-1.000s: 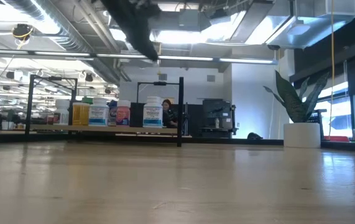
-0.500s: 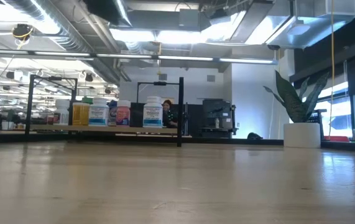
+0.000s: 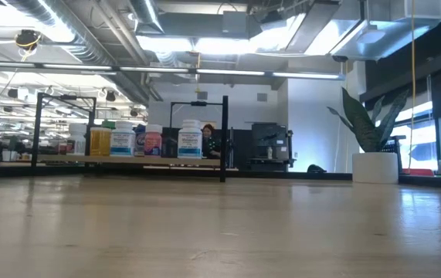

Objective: Pick and place medicine bottles onto shelf by color
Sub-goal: Return to Home Position

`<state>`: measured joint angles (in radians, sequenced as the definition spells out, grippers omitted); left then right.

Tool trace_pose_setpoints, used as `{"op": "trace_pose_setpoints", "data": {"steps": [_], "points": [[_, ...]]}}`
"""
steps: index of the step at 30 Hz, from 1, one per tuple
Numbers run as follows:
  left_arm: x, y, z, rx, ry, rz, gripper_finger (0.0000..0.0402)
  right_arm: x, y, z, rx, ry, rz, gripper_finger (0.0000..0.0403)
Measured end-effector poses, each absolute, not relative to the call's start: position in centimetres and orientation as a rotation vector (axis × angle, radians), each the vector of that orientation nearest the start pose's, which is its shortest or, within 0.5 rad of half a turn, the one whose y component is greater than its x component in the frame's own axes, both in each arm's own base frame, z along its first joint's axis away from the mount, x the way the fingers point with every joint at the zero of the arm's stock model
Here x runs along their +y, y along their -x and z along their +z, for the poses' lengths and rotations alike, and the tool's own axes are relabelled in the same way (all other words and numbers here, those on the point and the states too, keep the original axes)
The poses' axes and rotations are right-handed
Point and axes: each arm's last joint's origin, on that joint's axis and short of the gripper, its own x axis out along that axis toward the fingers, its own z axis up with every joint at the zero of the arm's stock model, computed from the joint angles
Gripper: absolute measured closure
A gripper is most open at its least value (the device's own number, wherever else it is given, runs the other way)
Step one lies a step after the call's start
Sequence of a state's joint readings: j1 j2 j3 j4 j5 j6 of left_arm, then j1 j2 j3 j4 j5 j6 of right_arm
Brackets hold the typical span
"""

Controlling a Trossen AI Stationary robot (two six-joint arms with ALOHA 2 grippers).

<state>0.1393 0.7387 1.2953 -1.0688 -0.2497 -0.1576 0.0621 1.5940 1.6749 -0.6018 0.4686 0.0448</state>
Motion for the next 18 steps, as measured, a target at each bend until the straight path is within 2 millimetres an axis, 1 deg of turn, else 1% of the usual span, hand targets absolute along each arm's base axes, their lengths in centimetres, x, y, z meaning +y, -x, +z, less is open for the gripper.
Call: {"op": "trace_pose_setpoints", "data": {"steps": [5,10,13,15,18], "points": [[1.3,-4.4,41.5,0.432,0.120,0.401,0.0336,0.9,-34.7,40.0,0.497,0.094,-0.408,0.0180],[0.9,0.1,41.0,0.353,0.113,0.459,0.0371,0.9,-34.8,40.2,0.478,0.089,-0.409,0.0180],[0.6,2.7,40.6,0.275,0.114,0.473,0.0393,0.9,-34.9,40.5,0.444,0.080,-0.409,0.0180],[0.4,4.4,40.2,0.222,0.113,0.474,0.0399,0.9,-35.0,40.7,0.418,0.069,-0.410,0.0180],[0.2,6.4,39.3,0.157,0.117,0.489,0.0397,0.9,-35.1,41.0,0.390,0.056,-0.408,0.0180]]}}
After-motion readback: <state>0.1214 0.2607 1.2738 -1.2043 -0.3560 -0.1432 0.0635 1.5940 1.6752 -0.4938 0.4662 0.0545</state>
